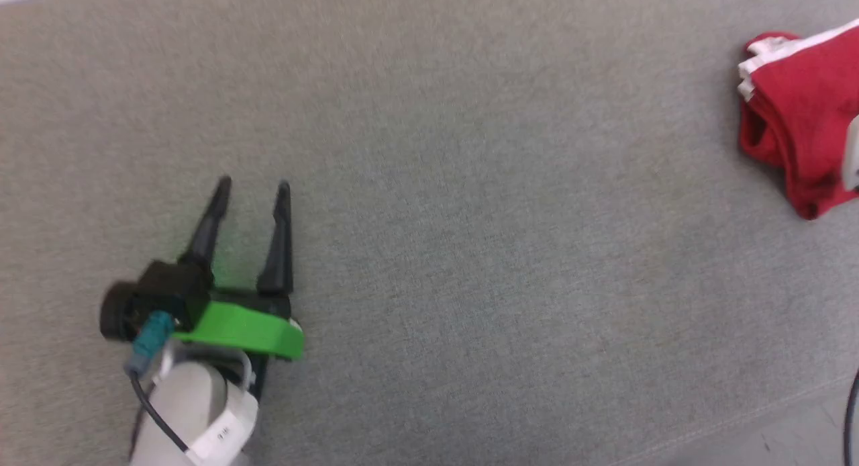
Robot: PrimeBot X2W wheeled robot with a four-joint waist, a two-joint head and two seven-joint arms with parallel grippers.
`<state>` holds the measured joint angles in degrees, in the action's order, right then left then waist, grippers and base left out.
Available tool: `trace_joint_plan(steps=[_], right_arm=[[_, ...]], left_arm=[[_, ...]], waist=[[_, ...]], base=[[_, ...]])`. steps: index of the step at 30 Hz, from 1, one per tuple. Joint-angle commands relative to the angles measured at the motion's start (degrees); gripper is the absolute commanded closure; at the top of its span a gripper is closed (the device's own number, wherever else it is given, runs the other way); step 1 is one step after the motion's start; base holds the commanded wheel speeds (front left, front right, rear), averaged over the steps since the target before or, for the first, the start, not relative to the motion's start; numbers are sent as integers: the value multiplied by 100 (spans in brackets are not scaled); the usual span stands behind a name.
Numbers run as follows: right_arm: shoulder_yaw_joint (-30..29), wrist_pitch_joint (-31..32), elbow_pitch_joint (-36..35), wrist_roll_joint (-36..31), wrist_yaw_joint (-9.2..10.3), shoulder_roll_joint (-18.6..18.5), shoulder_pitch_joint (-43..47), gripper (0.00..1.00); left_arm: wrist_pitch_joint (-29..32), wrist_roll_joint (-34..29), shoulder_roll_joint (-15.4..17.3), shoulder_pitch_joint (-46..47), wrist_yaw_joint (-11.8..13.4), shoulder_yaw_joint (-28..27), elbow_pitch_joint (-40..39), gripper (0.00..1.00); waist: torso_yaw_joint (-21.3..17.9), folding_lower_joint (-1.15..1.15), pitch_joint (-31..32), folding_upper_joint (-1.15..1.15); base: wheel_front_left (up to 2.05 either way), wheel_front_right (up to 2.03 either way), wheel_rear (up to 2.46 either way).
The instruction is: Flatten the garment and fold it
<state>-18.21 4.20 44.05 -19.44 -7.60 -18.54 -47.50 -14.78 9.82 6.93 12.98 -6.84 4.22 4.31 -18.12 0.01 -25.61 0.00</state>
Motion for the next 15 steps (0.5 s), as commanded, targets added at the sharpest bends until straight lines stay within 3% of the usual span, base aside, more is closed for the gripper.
trace_joint_plan(steps=[1,5,11,15], right_arm=[[116,-586,-132,476,11,191,336,0],[773,-1404,-667,1480,11,483,1095,0],[1387,-1725,-1748,2516,11,656,2236,0],[1516,-1806,-2429,2822,11,773,3027,0]], left_arm=[[-20,116,-134,-314,25,-58,160,0],[-21,230,-296,-734,27,-117,399,0],[-21,284,-371,-990,63,-124,530,0],[-21,325,-392,-1062,103,-101,555,0]], waist=[[342,-1,1141,0],[634,-1,1907,0],[1012,-1,2385,0],[1294,-1,2547,0]], base=[[0,0,0],[0,0,0],[0,0,0],[0,0,0]])
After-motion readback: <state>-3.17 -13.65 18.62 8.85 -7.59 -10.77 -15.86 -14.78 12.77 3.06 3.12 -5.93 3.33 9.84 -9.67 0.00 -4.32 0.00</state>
